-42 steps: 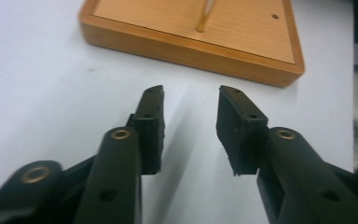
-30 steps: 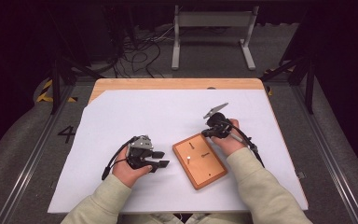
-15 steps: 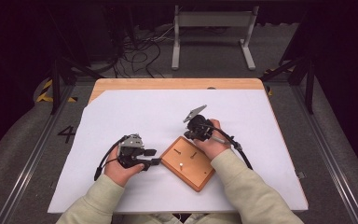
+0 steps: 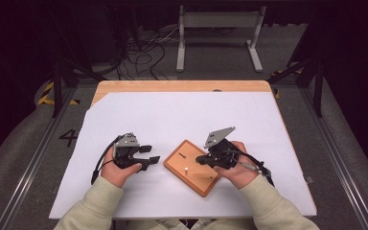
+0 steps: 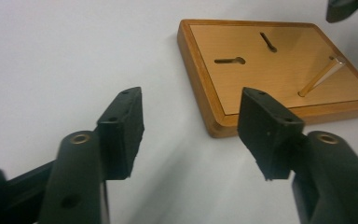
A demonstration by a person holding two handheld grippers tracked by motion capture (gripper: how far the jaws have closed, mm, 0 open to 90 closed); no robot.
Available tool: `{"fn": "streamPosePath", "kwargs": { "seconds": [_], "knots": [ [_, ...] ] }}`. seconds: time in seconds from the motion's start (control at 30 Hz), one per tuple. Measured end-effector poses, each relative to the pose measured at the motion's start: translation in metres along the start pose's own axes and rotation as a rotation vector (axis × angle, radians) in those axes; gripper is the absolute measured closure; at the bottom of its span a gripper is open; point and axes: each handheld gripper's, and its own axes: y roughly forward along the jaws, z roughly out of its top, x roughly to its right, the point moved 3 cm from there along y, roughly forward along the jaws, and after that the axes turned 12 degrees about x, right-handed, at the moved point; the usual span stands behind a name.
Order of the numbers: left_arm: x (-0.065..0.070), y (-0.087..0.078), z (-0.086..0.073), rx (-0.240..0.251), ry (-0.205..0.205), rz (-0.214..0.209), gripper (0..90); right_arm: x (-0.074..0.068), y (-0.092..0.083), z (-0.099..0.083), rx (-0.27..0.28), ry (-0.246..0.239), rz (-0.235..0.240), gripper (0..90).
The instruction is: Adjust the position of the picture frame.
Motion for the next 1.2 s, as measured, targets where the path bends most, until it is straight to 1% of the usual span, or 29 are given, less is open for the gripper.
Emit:
{"fn": "streamPosePath", "kwargs": {
  "seconds": [0.07,0.1,0.13,0.2,0.27,0.3,0.37,0.4,0.43,0.47,0.53,0.57,0.6,0.63,0.67,0.73,0.8,0.87,0.9,0.97,1.0,1.03,1.07,1.1,1.17,1.2],
  "knots": [
    [0.001,0.001,0.0,-0.008,0.016,-0.001,45.8,-0.007,-0.001,-0.003,-0.008,-0.002,0.019,90.0],
    [0.001,0.001,0.0,-0.008,0.016,-0.001,46.6,-0.007,-0.001,-0.003,-0.008,-0.002,0.019,90.0],
    [0.002,0.002,0.001,-0.011,0.027,-0.002,46.6,-0.011,0.0,-0.005,-0.015,-0.008,0.024,90.0],
    [0.002,0.002,0.003,-0.014,0.037,0.003,46.8,-0.021,0.001,-0.011,-0.032,-0.014,0.038,90.0],
    [0.001,0.003,0.003,-0.012,0.037,0.004,46.2,-0.026,0.003,-0.015,-0.04,-0.012,0.038,90.0],
    [0.002,0.003,0.003,-0.013,0.029,0.008,45.5,-0.028,0.004,-0.017,-0.047,-0.014,0.04,90.0],
    [0.001,0.004,0.003,-0.011,0.029,0.011,44.7,-0.031,0.005,-0.019,-0.056,-0.016,0.045,90.0],
    [0.0,0.004,0.003,-0.003,0.013,0.015,43.9,-0.036,0.007,-0.022,-0.064,-0.012,0.062,90.0],
    [0.0,0.004,0.003,-0.003,0.013,0.015,43.6,-0.036,0.007,-0.022,-0.064,-0.012,0.062,90.0],
    [-0.001,0.005,0.003,0.001,0.012,0.016,43.6,-0.04,0.007,-0.023,-0.067,-0.01,0.073,90.0],
    [-0.003,0.005,0.004,0.007,0.002,0.016,43.6,-0.05,0.012,-0.026,-0.082,-0.024,0.104,90.0],
    [-0.003,0.006,0.004,0.011,-0.002,0.014,43.6,-0.05,0.012,-0.026,-0.082,-0.024,0.104,90.0],
    [-0.004,0.007,0.004,0.015,-0.007,0.018,43.6,-0.055,0.017,-0.029,-0.098,-0.041,0.107,90.0],
    [-0.004,0.008,0.004,0.013,-0.009,0.013,43.6,-0.056,0.018,-0.03,-0.103,-0.042,0.112,90.0],
    [-0.004,0.008,0.004,0.01,-0.002,0.01,43.6,-0.058,0.019,-0.031,-0.106,-0.046,0.12,90.0],
    [-0.004,0.009,0.003,0.011,-0.007,0.012,43.6,-0.062,0.021,-0.032,-0.118,-0.051,0.129,90.0],
    [-0.004,0.009,0.003,0.011,-0.007,0.01,43.5,-0.067,0.025,-0.033,-0.143,-0.06,0.123,90.0],
    [-0.004,0.009,0.003,0.012,-0.008,0.008,43.4,-0.067,0.026,-0.034,-0.149,-0.065,0.118,90.0],
    [-0.004,0.009,0.003,0.011,-0.011,0.004,43.1,-0.067,0.027,-0.034,-0.159,-0.084,0.101,90.0],
    [-0.003,0.008,0.004,0.009,-0.01,0.004,42.9,-0.068,0.028,-0.034,-0.164,-0.1,0.101,90.0],
    [-0.003,0.008,0.004,0.009,-0.013,0.007,43.0,-0.066,0.028,-0.035,-0.172,-0.108,0.082,90.0],
    [-0.002,0.008,0.003,0.01,-0.01,0.006,42.9,-0.06,0.029,-0.039,-0.22,-0.144,-0.003,90.0],
    [-0.001,0.007,0.003,0.008,-0.007,0.007,42.9,-0.053,0.027,-0.041,-0.225,-0.146,-0.027,90.0],
    [-0.001,0.007,0.003,0.008,-0.007,0.007,42.9,-0.053,0.027,-0.041,-0.225,-0.146,-0.027,90.0],
    [-0.001,0.007,0.003,0.006,-0.003,0.006,42.9,-0.04,0.021,-0.044,-0.209,-0.101,-0.027,90.0],
    [-0.001,0.008,0.003,0.004,-0.005,0.005,43.0,-0.029,0.017,-0.047,-0.202,-0.092,-0.056,90.0]
  ]
}}
